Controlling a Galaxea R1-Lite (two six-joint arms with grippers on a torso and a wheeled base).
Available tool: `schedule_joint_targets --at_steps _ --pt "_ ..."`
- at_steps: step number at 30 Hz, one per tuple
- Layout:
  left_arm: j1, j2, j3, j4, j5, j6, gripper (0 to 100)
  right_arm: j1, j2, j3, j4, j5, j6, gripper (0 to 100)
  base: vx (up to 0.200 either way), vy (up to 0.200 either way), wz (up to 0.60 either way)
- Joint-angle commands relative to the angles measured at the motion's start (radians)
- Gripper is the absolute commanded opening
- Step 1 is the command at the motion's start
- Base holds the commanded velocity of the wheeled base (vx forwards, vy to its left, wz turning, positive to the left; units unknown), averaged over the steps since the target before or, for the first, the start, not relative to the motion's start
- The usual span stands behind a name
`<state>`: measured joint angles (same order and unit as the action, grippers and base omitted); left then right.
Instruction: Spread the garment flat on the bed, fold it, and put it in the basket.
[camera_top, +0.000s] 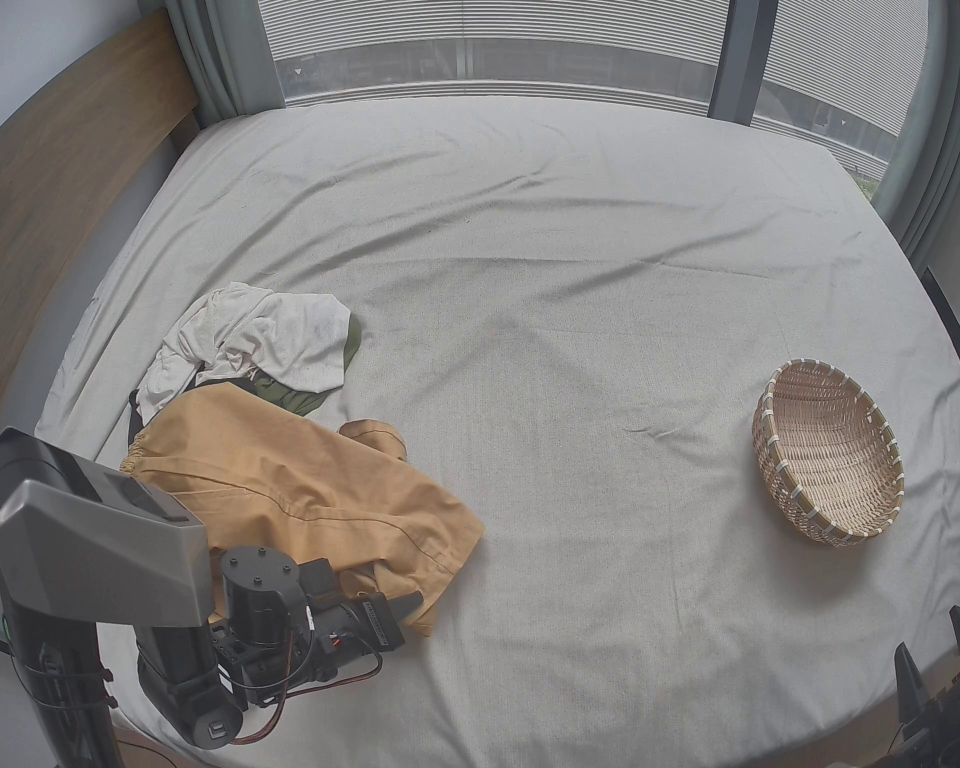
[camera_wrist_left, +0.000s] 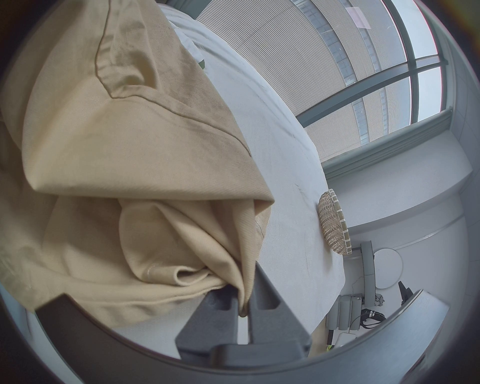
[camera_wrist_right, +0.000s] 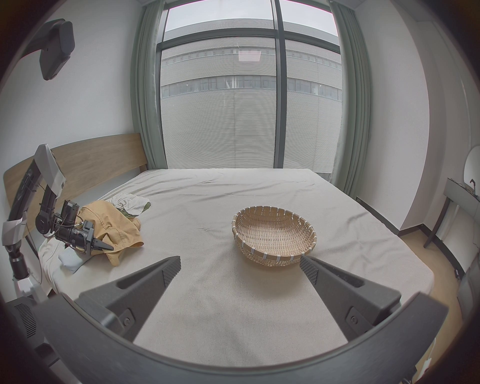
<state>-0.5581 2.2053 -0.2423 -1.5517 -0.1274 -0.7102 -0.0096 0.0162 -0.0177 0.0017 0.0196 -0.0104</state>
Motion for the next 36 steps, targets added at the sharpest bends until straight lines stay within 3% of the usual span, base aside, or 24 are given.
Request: schedule_joint_targets --at_steps 1,36 --pt "-0.023 -0.001 -0.017 -0.001 0.008 0.000 0 0.000 -0.016 0.018 0.000 0.000 0.000 100 0.000 0.000 0.00" --pt "-0.261 0.076 -0.278 0.038 0.031 -0.003 0 0.000 -0.016 0.018 0.000 0.000 0.000 100 0.000 0.000 0.00"
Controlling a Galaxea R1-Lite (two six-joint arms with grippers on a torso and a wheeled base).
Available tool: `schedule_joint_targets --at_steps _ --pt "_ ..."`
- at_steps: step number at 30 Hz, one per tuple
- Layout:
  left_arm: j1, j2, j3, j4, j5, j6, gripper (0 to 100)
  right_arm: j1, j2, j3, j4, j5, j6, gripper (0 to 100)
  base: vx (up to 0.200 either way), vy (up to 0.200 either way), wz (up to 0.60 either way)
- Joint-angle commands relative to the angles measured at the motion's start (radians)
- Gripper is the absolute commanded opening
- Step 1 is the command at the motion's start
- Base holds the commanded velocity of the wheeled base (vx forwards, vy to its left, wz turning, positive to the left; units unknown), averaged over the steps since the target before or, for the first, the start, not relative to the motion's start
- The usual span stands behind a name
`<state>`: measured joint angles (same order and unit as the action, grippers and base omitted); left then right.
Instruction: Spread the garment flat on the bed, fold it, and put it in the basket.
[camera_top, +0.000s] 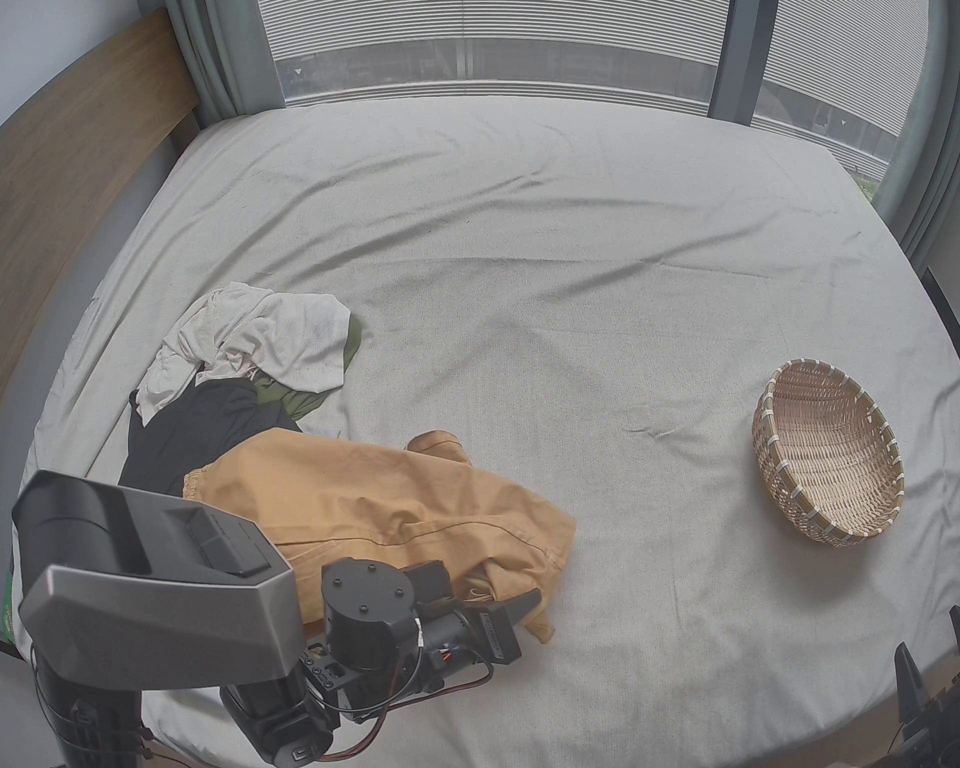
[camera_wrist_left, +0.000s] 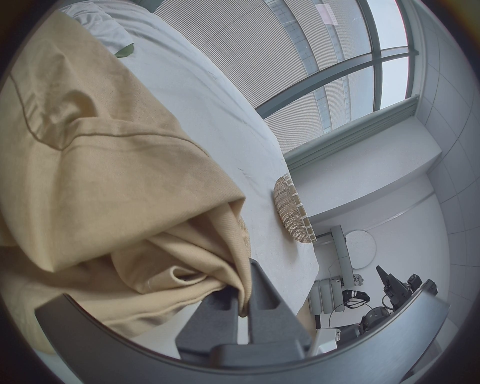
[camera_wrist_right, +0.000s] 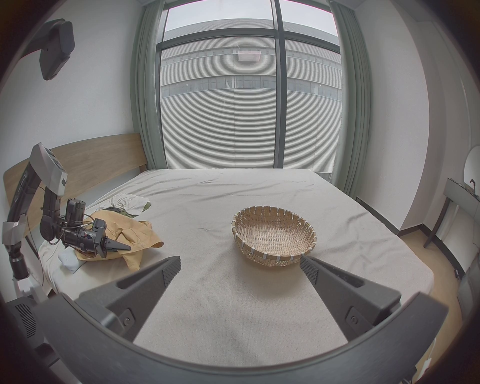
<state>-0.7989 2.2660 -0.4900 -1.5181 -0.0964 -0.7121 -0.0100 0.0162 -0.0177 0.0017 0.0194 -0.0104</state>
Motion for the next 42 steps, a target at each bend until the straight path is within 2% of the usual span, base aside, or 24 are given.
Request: schedule_joint_targets --at_steps 1,20,27,42 --pt "-0.026 0.018 -0.039 0.007 0.000 -0.001 0 0.001 -0.016 0.018 0.000 0.001 0.000 100 0.000 0.000 0.00" --pt "-0.092 0.047 -0.140 0.055 -0.002 -0.001 0 -0.001 -0.016 0.018 0.000 0.001 0.000 100 0.000 0.000 0.00" --pt "-0.140 0.060 -0.179 0.055 -0.002 -0.040 0 0.001 -0.016 0.018 0.000 0.001 0.000 100 0.000 0.000 0.00" --pt "-0.163 0.104 -0.262 0.076 -0.002 -0.040 0 -0.001 -0.016 0.018 0.000 0.001 0.001 100 0.000 0.000 0.00"
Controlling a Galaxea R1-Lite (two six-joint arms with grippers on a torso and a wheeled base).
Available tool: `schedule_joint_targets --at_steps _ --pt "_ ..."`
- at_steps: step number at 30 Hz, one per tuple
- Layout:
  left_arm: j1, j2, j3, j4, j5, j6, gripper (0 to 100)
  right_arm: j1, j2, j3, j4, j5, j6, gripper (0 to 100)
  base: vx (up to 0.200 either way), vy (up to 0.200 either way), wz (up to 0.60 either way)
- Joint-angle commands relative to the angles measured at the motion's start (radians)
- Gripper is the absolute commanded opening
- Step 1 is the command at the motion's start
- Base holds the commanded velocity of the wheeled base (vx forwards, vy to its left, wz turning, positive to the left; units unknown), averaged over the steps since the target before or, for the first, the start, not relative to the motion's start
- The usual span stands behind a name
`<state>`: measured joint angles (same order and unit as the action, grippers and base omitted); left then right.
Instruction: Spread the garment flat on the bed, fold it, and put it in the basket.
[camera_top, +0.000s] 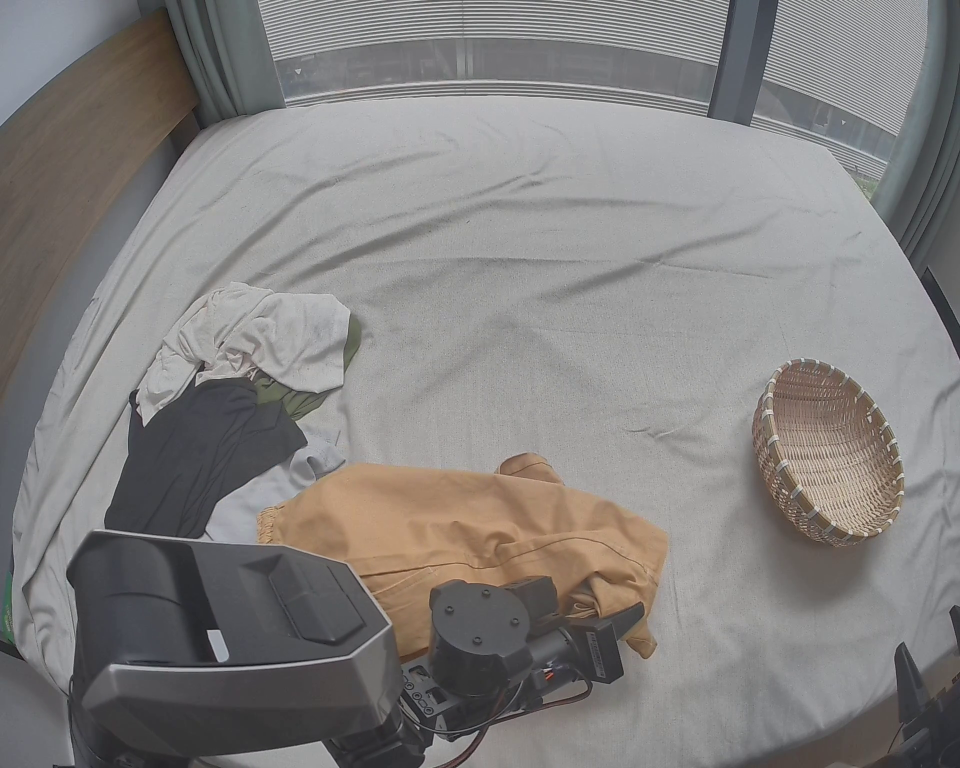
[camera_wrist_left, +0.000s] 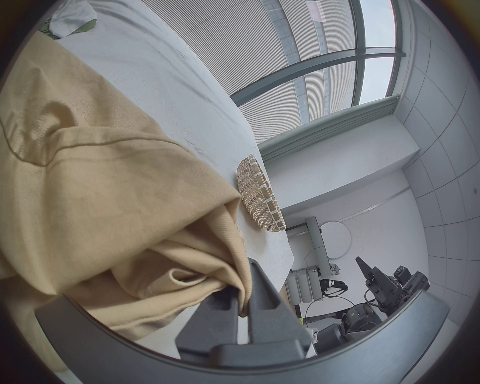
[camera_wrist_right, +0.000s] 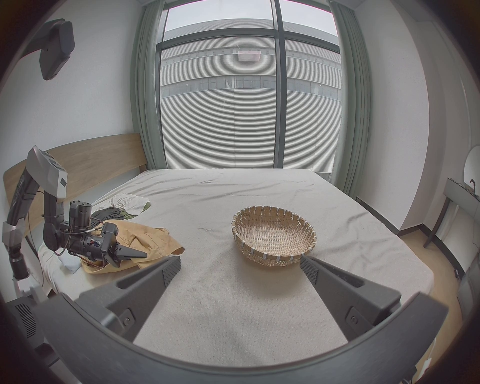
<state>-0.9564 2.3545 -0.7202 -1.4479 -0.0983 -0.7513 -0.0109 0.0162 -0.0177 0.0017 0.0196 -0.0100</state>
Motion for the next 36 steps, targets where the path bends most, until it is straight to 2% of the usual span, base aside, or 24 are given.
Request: schedule_joint_targets --at_steps 1,18,29,30,36 --pt "-0.005 0.017 -0.036 0.006 0.000 0.000 0 0.000 -0.016 0.018 0.000 0.000 -0.001 100 0.000 0.000 0.00" --pt "-0.047 0.068 -0.150 0.020 0.002 -0.002 0 0.002 -0.016 0.018 0.000 0.000 0.001 100 0.000 0.000 0.00" --pt "-0.047 0.072 -0.156 0.020 0.000 -0.002 0 0.002 -0.016 0.018 0.000 0.000 0.001 100 0.000 0.000 0.00" --pt "-0.047 0.074 -0.154 0.018 0.000 -0.002 100 0.002 -0.016 0.018 0.000 0.000 0.001 100 0.000 0.000 0.00" --pt "-0.065 0.075 -0.151 0.017 0.009 0.000 100 0.002 -0.016 0.018 0.000 0.000 0.001 100 0.000 0.000 0.00"
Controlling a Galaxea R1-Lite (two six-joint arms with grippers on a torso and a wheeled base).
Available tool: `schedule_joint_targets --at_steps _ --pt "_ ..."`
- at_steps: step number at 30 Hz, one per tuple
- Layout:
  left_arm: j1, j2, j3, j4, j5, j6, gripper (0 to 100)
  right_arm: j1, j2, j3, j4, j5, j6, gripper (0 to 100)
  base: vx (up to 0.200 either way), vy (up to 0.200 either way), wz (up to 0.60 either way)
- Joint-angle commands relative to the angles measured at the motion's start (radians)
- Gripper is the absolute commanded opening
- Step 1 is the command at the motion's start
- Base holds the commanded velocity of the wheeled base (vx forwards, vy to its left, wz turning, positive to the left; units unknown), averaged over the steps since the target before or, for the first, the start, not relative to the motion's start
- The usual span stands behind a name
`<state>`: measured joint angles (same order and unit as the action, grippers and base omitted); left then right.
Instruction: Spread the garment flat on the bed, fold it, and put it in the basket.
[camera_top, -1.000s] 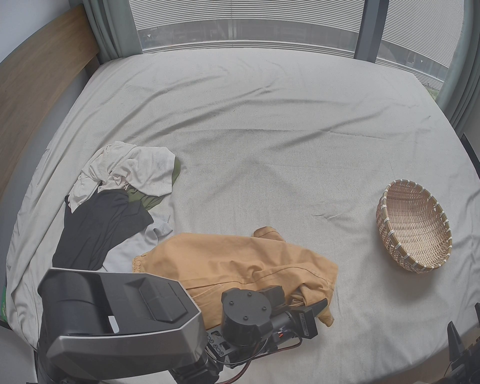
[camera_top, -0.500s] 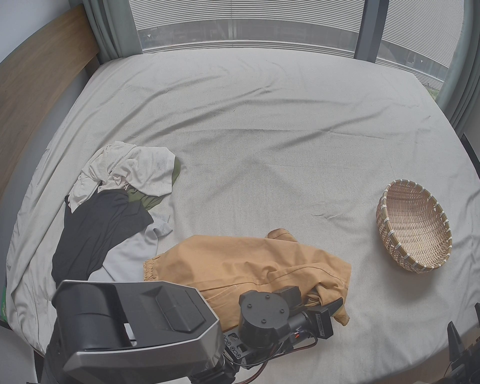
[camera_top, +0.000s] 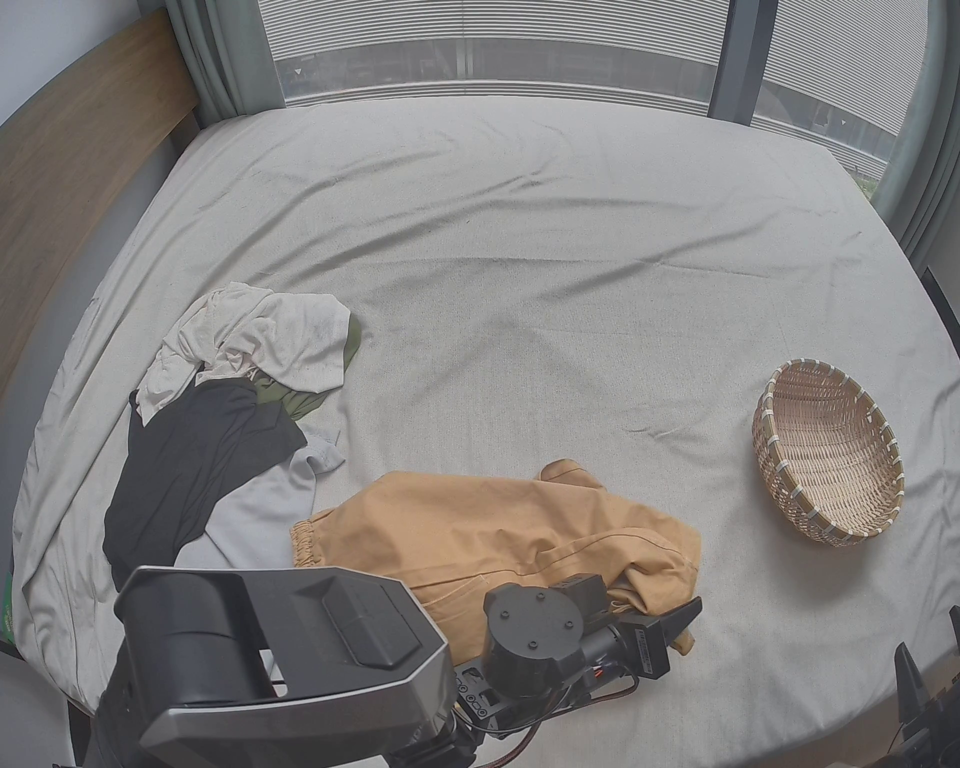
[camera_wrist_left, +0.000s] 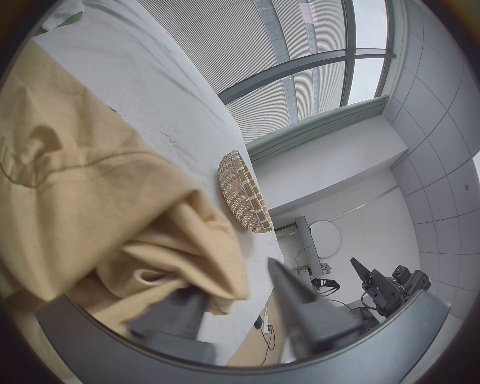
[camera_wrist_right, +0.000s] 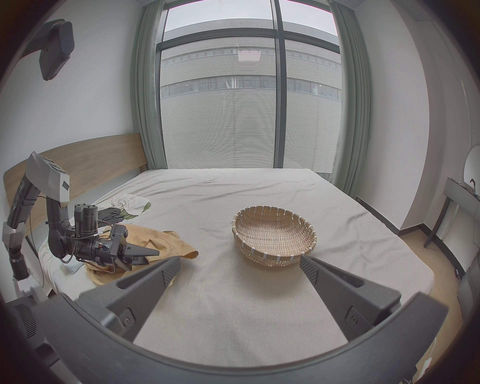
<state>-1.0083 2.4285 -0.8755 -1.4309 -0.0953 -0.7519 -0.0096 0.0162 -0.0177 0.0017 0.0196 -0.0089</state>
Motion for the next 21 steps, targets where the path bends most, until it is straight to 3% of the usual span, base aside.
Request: schedule_joint_targets --at_steps 1,21 --pt "-0.019 0.000 0.010 0.000 0.016 0.000 100 0.000 -0.016 0.018 0.000 0.000 0.000 100 0.000 0.000 0.00" --pt "-0.042 -0.230 0.311 0.024 0.037 0.000 100 0.000 -0.016 0.018 0.000 0.000 0.003 100 0.000 0.000 0.00"
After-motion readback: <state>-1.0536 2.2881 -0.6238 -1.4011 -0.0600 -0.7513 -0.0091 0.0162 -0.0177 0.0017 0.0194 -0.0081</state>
